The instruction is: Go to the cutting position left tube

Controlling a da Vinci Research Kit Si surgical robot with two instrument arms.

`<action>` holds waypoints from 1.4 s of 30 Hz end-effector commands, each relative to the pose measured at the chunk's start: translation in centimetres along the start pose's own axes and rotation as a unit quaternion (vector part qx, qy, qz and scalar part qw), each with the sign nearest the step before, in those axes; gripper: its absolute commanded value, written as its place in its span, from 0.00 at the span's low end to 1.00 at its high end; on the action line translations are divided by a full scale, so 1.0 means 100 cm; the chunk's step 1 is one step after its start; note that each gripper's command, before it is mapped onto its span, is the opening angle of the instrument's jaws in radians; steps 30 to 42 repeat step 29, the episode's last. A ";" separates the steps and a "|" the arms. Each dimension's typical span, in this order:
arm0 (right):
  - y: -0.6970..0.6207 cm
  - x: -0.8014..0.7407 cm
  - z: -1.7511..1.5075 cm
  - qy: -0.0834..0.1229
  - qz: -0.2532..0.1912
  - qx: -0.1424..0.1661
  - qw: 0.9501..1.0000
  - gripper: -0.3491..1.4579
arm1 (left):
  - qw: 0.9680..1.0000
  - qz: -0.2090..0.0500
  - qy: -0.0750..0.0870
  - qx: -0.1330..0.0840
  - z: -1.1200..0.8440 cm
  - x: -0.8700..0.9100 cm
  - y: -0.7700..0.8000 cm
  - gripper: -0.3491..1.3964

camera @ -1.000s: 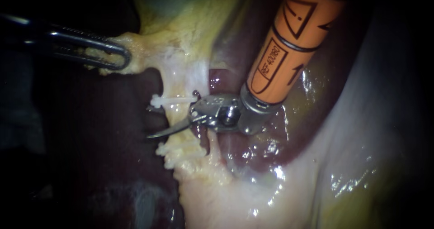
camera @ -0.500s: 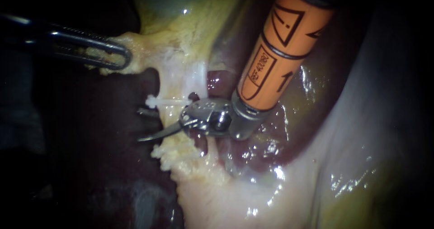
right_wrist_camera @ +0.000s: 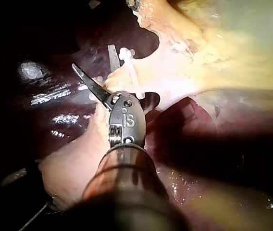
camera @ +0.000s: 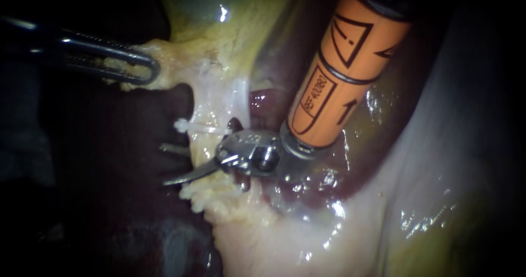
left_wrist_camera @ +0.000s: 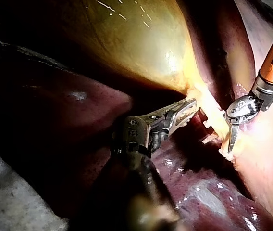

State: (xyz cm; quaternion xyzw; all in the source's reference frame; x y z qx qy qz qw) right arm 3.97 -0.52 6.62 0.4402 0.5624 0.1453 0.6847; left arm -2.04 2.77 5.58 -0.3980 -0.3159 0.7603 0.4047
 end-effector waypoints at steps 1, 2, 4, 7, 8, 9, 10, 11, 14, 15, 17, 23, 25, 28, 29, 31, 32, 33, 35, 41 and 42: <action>-0.0002 0.0004 -0.0001 0.004 0.001 0.001 1.000 0.99 | 1.000 0.000 0.000 0.000 0.0000 0.0000 0.0000 0.00; -0.0003 0.0008 -0.0002 0.007 0.002 0.003 1.000 0.99 | 1.000 0.000 0.000 0.000 0.0000 0.0000 0.0000 0.00; -0.0006 0.0016 -0.0004 0.014 0.003 0.006 1.000 0.99 | 1.000 0.000 0.000 0.000 0.0000 0.0000 0.0000 0.00; -0.0009 0.0023 -0.0007 0.022 0.005 0.007 1.000 0.99 | 1.000 0.000 0.000 0.000 0.0000 0.0000 0.0000 0.00; -0.0009 0.0024 -0.0007 0.023 0.005 0.008 1.000 0.99 | 1.000 0.000 0.000 0.000 0.0000 0.0000 0.0000 0.00; -0.0009 0.0024 -0.0007 0.023 0.005 0.008 1.000 0.99 | 1.000 0.000 0.000 0.000 0.0000 0.0000 0.0000 0.00; -0.0009 0.0024 -0.0007 0.023 0.005 0.008 1.000 0.99 | 1.000 0.000 0.000 0.000 0.0000 0.0000 0.0000 0.00; -0.0009 0.0024 -0.0007 0.023 0.008 0.008 1.000 0.99 | 1.000 0.000 0.000 0.000 0.0000 0.0000 0.0000 0.00; -0.0009 0.0024 -0.0008 0.023 0.008 0.008 1.000 0.99 | 1.000 0.000 0.000 0.000 0.0000 0.0000 0.0000 0.00; -0.0009 0.0024 -0.0008 0.023 0.008 0.008 1.000 0.99 | 1.000 0.000 0.000 0.000 0.0000 0.0000 0.0000 0.00; -0.0009 0.0024 -0.0008 0.023 0.008 0.008 1.000 0.99 | 1.000 0.000 0.000 0.000 0.0000 0.0000 0.0000 0.00; -0.0009 0.0024 -0.0008 0.023 0.008 0.008 1.000 0.99 | 1.000 0.000 0.000 0.000 0.0000 0.0000 0.0000 0.00; -0.0009 0.0024 -0.0008 0.023 0.008 0.008 1.000 0.99 | 1.000 0.000 0.000 0.000 0.0000 0.0000 0.0000 0.00; -0.0009 0.0024 -0.0008 0.023 0.008 0.008 1.000 0.99 | 1.000 0.000 0.000 -0.001 0.0000 0.0000 0.0000 0.00; -0.0009 0.0024 -0.0008 0.023 0.008 0.008 1.000 0.99 | 1.000 0.000 0.000 -0.001 0.0000 0.0000 0.0000 0.00; -0.0009 0.0024 -0.0008 0.023 0.008 0.008 1.000 0.99 | 1.000 0.000 0.000 -0.001 0.0000 0.0000 0.0000 0.00; -0.0009 0.0024 -0.0008 0.023 0.008 0.008 1.000 0.99 | 1.000 0.000 0.000 -0.001 0.0000 0.0000 0.0000 0.00; -0.0009 0.0024 -0.0008 0.023 0.008 0.008 1.000 0.99 | 1.000 0.000 0.000 -0.001 0.0000 0.0000 0.0000 0.00; -0.0009 0.0024 -0.0008 0.023 0.008 0.008 1.000 0.99 | 1.000 0.000 0.000 -0.001 0.0000 0.0000 0.0000 0.00; -0.0009 0.0024 -0.0008 0.023 0.008 0.008 1.000 0.99 | 1.000 0.000 0.000 -0.001 0.0000 0.0000 0.0000 0.00; -0.0009 0.0024 -0.0008 0.023 0.008 0.008 1.000 0.99 | 1.000 0.000 0.000 -0.001 0.0000 0.0000 0.0000 0.00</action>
